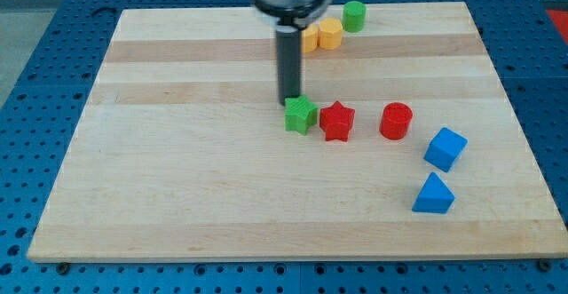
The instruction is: Slide the green star along with the red star to the red circle
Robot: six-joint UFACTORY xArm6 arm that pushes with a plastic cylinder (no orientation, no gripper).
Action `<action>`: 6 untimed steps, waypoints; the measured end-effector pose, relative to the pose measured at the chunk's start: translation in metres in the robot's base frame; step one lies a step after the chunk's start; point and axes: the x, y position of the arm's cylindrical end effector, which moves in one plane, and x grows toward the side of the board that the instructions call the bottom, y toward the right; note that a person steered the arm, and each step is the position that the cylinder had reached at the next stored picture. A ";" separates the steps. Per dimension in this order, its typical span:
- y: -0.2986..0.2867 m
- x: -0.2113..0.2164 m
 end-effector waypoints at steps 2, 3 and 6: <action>-0.045 -0.008; -0.036 -0.002; -0.012 0.025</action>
